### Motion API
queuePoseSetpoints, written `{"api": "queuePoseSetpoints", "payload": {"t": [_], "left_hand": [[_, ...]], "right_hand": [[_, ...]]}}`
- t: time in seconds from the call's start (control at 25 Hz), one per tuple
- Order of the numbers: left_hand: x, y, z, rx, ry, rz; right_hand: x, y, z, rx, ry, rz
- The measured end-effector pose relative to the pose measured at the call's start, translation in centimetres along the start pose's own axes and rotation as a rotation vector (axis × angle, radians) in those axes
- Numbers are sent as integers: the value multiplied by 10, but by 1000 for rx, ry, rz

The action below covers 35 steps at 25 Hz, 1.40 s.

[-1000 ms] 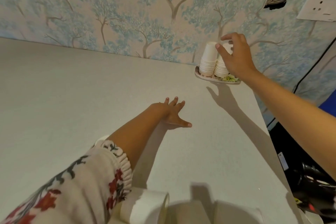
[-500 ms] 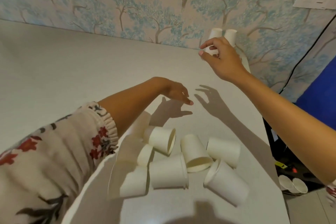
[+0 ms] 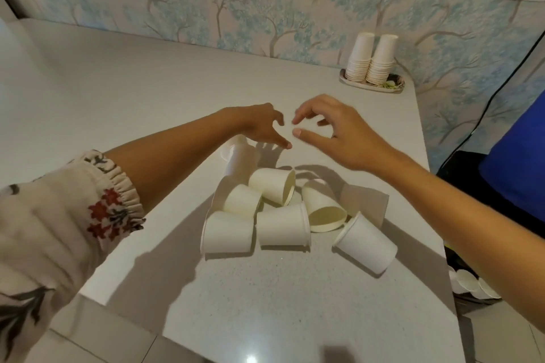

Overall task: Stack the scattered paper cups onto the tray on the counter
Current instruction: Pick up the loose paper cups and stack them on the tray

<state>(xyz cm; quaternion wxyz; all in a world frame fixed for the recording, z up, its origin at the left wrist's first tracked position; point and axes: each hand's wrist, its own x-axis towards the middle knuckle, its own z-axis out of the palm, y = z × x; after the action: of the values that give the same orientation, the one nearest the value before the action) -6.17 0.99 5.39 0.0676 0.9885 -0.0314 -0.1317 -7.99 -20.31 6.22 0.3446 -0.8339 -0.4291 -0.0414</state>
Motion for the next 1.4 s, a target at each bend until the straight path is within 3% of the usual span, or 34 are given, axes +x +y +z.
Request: {"api": "queuePoseSetpoints", "payload": {"t": [0.2,0.36,0.56,0.84,1.08,1.4], "left_hand": [[-25,-16,-9,-63,-165,-275],[-37,-28,0,-221,-141,-394],[-34,-35,19,-365,13,-475],[-17,-43,32,-322,138,-486],[10,-56,38,-449,197,-509],[49,-60,47,-560,508,-403]], "right_hand": [[-42,-39,34,-63,-354,-177],[-67,-52,70,-316,-411,-450],[-66,-38,93,-438,-446,-506],[-49,-11,102,-409,-368,-594],[-28,24,99,-435,-292,-601],[13,67,88,-447,-229,-591]]}}
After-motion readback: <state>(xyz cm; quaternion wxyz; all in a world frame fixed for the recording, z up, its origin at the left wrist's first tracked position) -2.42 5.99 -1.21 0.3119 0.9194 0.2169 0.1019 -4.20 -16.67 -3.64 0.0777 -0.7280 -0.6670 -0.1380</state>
